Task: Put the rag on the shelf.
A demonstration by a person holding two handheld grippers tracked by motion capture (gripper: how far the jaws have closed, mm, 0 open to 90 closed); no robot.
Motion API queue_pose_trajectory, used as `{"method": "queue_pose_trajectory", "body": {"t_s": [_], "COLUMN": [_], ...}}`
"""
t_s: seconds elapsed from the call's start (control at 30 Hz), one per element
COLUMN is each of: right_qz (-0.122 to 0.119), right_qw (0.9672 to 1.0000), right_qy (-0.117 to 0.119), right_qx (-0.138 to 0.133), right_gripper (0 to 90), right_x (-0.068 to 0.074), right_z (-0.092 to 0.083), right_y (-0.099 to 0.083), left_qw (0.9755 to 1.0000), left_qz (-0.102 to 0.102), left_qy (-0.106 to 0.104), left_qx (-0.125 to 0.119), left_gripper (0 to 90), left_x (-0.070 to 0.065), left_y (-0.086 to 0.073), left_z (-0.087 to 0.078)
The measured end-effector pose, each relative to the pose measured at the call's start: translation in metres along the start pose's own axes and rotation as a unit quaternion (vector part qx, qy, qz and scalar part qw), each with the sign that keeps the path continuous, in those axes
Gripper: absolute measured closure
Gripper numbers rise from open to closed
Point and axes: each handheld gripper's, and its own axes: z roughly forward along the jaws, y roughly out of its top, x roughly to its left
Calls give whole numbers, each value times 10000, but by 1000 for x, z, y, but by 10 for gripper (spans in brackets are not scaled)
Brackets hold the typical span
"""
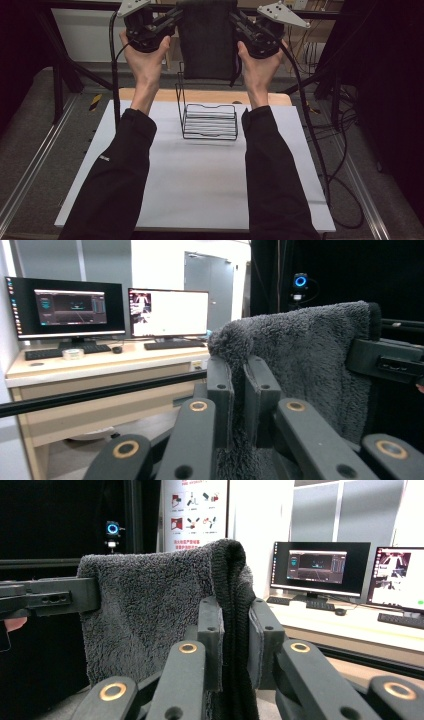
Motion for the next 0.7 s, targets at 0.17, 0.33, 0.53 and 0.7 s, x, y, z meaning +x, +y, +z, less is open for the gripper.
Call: {"method": "queue_pose_trajectory", "body": {"t_s": [0.17, 0.33, 0.53, 0.7], "right_qz": [-59, -106, -45, -46], "right_qw": [9999, 9997, 9993, 9987], "right_qy": [-57, -43, -13, 48], "right_qx": [104, 209, 366, 496], "right_gripper": [794, 794, 793, 793], "right_x": [-5, -7, -10, -9], "right_z": [10, 15, 16, 12], "right_y": [-6, -14, -26, -37], "left_qw": [10000, 9999, 9996, 9993], "left_qz": [8, -9, 56, 117], "left_qy": [35, 48, -16, -112], "left_qx": [73, 147, 280, 349], "left_gripper": [827, 827, 827, 827], "left_x": [4, 10, 13, 13], "left_y": [-8, -18, -31, -42], "left_z": [8, 13, 15, 11]}}
